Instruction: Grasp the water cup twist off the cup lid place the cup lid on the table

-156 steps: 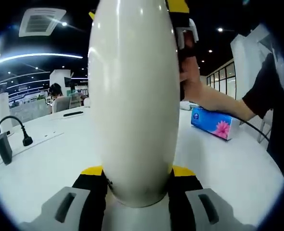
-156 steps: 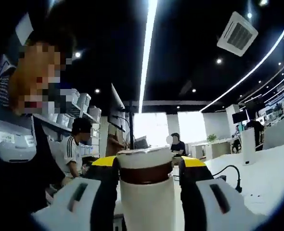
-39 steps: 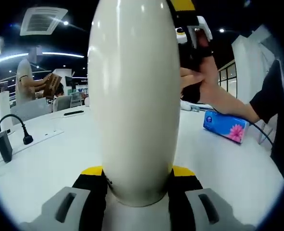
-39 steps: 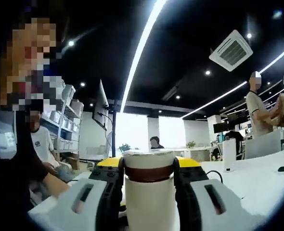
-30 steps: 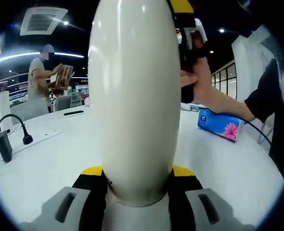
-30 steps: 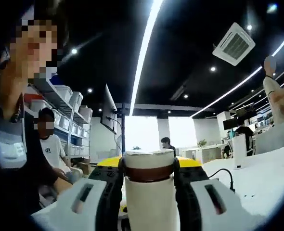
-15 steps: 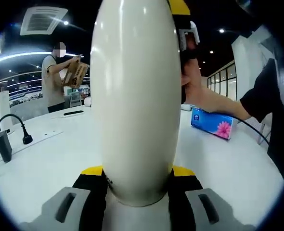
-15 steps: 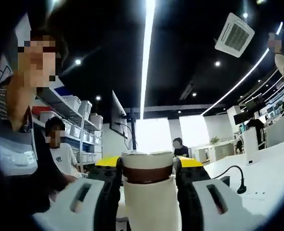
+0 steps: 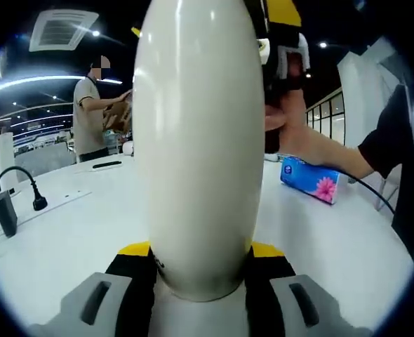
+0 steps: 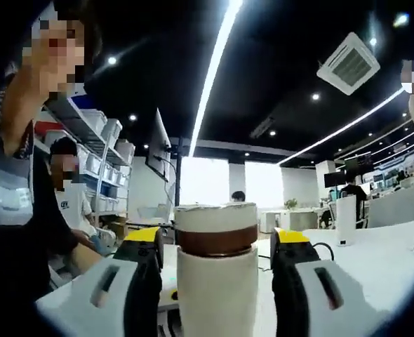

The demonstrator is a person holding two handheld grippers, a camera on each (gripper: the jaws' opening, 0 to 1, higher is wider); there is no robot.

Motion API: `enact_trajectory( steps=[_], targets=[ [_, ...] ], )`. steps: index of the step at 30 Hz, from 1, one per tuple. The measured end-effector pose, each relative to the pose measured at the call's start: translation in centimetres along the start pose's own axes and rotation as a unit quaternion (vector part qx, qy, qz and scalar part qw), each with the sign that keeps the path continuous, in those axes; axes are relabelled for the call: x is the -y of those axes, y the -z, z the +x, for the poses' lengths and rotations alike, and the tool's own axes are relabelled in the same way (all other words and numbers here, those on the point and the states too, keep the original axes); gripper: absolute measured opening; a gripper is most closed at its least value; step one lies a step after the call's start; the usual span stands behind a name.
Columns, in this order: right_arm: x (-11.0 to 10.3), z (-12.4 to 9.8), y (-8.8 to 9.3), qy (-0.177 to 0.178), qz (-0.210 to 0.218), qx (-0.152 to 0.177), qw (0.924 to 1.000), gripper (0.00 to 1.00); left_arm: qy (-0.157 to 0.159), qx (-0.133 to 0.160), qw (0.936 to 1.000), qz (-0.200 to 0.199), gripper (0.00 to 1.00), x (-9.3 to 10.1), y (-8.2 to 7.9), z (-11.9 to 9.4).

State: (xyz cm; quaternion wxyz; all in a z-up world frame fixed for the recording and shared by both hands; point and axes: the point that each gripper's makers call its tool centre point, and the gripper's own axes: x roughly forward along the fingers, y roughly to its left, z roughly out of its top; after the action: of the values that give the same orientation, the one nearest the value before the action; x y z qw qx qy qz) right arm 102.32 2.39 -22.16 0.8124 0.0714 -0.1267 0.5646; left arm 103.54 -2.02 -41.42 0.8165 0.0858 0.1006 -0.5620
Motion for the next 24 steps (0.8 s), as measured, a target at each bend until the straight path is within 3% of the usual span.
enact_trajectory(
  steps=[7,11,16,18,20,21,24],
  targets=[
    [1.6,-1.1,-1.0,0.07,-0.035,0.004,0.9969,0.67,0.0,0.0,1.0,0.0,0.51,0.0,0.0,0.0],
    [2.0,-1.6,-1.5,0.113,-0.065,-0.002,0.9914,0.67,0.0,0.0,1.0,0.0,0.51,0.0,0.0,0.0],
    [1.4,-1.6,-1.5,0.153,-0.064,-0.002,0.986,0.67,0.0,-0.001,1.0,0.0,0.51,0.0,0.1,0.0],
    [1.5,-1.7,-1.4,0.171,-0.082,-0.011,0.9819,0.67,0.0,-0.001,1.0,0.0,0.51,0.0,0.1,0.0],
    [2.1,-2.0,-1.2,0.222,-0.118,-0.035,0.9672,0.67,0.0,-0.001,1.0,0.0,0.51,0.0,0.1,0.0],
    [2.1,-2.0,-1.2,0.239,-0.115,-0.034,0.9636,0.69,0.0,-0.001,1.0,0.0,0.51,0.0,0.1,0.0],
    [1.8,-2.0,-1.6,0.256,-0.125,-0.032,0.958,0.68,0.0,-0.001,1.0,0.0,0.51,0.1,0.1,0.1]
  ],
)
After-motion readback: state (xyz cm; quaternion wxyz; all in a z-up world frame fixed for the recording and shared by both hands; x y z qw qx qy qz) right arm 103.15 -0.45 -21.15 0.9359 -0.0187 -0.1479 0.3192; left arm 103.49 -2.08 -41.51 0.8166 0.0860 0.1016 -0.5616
